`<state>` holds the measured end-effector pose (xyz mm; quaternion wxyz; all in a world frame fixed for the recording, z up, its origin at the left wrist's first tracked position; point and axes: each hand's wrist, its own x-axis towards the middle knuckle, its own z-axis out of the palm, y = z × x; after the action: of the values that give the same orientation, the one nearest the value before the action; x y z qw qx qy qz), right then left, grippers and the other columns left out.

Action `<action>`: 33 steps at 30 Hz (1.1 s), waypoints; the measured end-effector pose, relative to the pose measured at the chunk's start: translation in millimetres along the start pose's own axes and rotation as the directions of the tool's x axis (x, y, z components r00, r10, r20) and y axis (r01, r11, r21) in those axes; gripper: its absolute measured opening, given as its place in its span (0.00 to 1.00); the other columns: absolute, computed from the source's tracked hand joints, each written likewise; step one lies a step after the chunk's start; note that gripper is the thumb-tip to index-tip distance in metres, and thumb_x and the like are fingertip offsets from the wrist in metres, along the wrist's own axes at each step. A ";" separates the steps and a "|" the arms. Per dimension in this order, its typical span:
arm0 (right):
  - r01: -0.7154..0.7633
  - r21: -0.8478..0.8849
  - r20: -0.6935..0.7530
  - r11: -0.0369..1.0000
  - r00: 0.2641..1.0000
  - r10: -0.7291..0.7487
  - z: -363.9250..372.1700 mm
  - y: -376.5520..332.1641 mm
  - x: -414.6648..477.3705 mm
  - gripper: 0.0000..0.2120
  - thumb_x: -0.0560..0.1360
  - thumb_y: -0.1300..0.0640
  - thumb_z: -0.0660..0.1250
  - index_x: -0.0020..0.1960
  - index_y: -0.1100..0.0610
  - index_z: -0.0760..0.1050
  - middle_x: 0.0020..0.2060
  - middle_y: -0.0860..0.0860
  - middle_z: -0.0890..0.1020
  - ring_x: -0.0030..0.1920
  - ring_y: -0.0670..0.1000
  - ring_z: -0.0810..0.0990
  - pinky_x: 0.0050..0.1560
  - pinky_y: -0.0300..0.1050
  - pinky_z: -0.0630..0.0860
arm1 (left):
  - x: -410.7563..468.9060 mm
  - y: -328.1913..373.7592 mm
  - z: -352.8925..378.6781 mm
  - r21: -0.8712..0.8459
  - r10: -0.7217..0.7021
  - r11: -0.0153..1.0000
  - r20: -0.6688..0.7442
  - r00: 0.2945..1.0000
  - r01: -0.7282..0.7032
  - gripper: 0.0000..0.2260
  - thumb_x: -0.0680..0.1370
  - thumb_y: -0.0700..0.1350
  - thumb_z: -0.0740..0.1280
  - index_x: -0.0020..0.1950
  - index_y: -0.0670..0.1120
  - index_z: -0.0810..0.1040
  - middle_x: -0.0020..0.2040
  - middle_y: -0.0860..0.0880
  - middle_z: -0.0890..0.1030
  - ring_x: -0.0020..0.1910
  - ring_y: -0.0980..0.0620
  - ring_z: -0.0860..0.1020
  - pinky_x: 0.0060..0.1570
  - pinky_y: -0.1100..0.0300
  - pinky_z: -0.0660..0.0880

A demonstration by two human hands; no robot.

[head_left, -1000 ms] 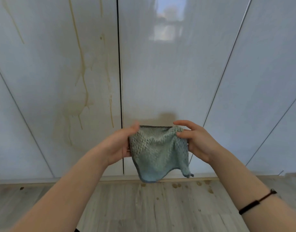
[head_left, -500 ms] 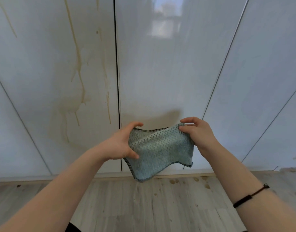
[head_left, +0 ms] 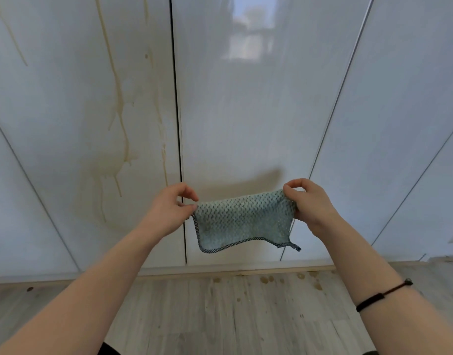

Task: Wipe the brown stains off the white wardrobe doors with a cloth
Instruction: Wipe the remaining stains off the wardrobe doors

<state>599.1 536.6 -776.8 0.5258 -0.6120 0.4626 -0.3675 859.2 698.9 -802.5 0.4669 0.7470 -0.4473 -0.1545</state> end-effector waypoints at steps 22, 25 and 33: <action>0.279 -0.481 0.011 0.831 0.950 -0.312 -2.5 -1.4 5.6 0.04 0.80 0.57 0.66 0.48 0.53 0.80 0.42 0.47 0.80 0.47 0.54 0.80 0.48 0.48 0.77 | 8.2 4.3 5.3 0.065 0.078 0.995 -0.128 0.989 -0.070 0.07 0.80 0.42 0.67 0.44 0.48 0.81 0.35 0.55 0.79 0.36 0.58 0.75 0.37 0.63 0.69; 0.275 -0.501 0.027 0.821 0.953 -0.303 -3.2 -0.1 4.3 0.04 0.80 0.54 0.67 0.48 0.52 0.80 0.40 0.44 0.80 0.45 0.51 0.80 0.46 0.46 0.76 | 6.6 2.1 3.5 0.141 0.120 0.985 -0.160 0.980 -0.098 0.09 0.81 0.43 0.65 0.43 0.50 0.81 0.36 0.55 0.80 0.39 0.58 0.77 0.38 0.65 0.69; 0.136 -0.118 0.036 0.984 0.991 -0.133 -1.0 -6.5 -0.7 0.13 0.82 0.51 0.64 0.49 0.62 0.76 0.49 0.60 0.82 0.47 0.58 0.83 0.46 0.53 0.84 | 14.6 4.2 -0.6 -0.216 -0.068 0.976 -0.167 0.984 0.031 0.15 0.84 0.47 0.60 0.47 0.37 0.78 0.45 0.33 0.79 0.42 0.42 0.78 0.51 0.40 0.78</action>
<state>599.1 537.0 -770.2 0.4683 -0.6773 0.4343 -0.3652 865.4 686.6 -795.9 0.5771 0.7144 -0.3672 -0.1475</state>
